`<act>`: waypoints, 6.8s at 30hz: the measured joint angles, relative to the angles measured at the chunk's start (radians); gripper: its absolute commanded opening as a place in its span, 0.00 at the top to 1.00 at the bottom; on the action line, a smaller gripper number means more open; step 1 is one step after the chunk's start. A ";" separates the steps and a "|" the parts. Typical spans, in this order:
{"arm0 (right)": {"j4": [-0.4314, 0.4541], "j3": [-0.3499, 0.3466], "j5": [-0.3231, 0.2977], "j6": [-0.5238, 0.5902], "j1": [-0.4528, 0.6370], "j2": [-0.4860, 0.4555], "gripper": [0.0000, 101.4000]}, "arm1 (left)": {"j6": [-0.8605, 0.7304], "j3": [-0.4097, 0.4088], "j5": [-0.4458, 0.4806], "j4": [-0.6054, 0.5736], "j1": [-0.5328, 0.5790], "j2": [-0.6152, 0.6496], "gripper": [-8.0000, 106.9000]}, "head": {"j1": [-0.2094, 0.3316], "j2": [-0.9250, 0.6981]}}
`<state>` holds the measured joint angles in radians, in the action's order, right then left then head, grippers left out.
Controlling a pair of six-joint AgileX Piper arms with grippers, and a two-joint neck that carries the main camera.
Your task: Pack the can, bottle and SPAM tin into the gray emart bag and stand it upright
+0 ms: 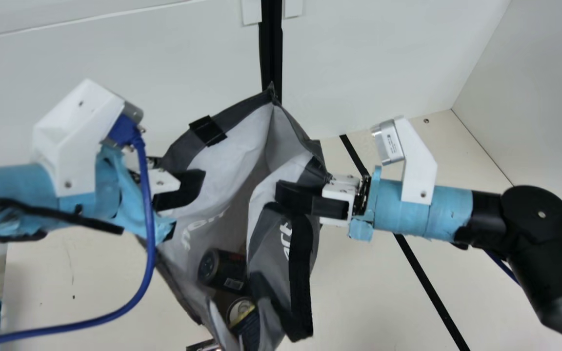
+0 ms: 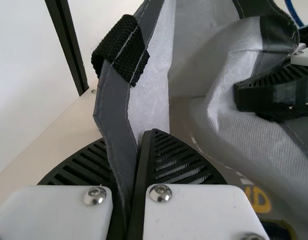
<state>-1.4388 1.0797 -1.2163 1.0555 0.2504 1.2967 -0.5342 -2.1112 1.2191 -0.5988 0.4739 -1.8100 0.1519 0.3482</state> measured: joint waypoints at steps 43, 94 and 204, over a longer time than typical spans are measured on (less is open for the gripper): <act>0.247 0.275 0.517 0.585 -0.223 0.354 1.00 | 0.047 -0.575 0.001 0.270 -0.011 -0.464 1.00 | 0.000 0.000; 0.243 0.176 0.480 0.494 -0.219 0.273 1.00 | 0.038 -0.383 -0.098 0.287 0.010 -0.308 0.51 | 0.000 0.000; 0.243 0.176 0.480 0.494 -0.219 0.273 1.00 | -0.004 0.944 -0.434 0.204 -0.543 1.024 0.15 | 0.000 0.000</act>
<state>-1.1957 1.2555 -0.7362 1.5496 0.0319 1.5696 -0.5384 -1.1672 0.7854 -0.3948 -0.0692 -0.7859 0.1519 0.3482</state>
